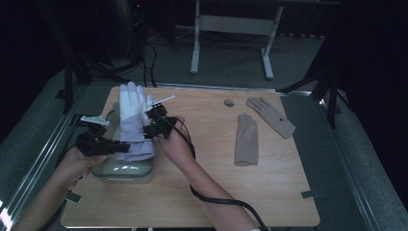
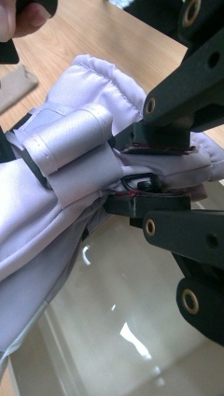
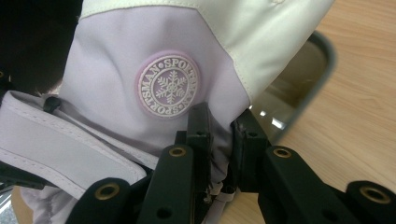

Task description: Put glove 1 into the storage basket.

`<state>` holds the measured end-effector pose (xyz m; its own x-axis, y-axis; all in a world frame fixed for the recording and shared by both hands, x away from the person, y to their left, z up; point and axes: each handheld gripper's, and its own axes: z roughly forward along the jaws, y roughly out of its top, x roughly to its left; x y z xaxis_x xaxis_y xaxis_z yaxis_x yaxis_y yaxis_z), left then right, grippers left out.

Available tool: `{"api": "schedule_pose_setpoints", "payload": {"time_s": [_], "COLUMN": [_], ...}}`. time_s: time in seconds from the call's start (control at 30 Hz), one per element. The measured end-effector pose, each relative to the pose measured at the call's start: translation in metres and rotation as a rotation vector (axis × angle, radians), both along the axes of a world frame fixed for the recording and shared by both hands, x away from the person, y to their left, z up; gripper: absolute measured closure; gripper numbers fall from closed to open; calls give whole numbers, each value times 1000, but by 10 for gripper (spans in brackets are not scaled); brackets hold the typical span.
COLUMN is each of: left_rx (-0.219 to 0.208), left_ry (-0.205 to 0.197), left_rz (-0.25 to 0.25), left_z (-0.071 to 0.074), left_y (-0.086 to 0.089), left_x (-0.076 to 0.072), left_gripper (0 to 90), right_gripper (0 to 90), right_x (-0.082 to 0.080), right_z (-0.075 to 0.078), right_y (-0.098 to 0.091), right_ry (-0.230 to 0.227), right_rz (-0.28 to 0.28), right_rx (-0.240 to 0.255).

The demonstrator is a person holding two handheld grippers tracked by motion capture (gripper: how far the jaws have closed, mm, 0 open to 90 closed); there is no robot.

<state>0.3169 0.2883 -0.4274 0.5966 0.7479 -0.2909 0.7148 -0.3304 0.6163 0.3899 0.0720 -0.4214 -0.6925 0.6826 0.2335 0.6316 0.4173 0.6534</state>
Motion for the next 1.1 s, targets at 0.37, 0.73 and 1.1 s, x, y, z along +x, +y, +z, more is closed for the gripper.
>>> {"api": "schedule_pose_setpoints", "payload": {"time_s": [0.37,0.73,1.1], "left_rx": [20,47,80], "left_ry": [44,135,222], "left_rz": [30,10,22], "left_z": [-22,-54,-67], "left_y": [21,15,8], "left_x": [0,3,6], "left_gripper": [750,741,655], "right_gripper": [793,794,792], "right_x": [4,6,10], "right_z": [-21,-53,-70], "right_y": [30,39,43], "right_ry": [41,124,184], "right_rz": [18,29,57], "right_rx": [-17,-122,-183]}}
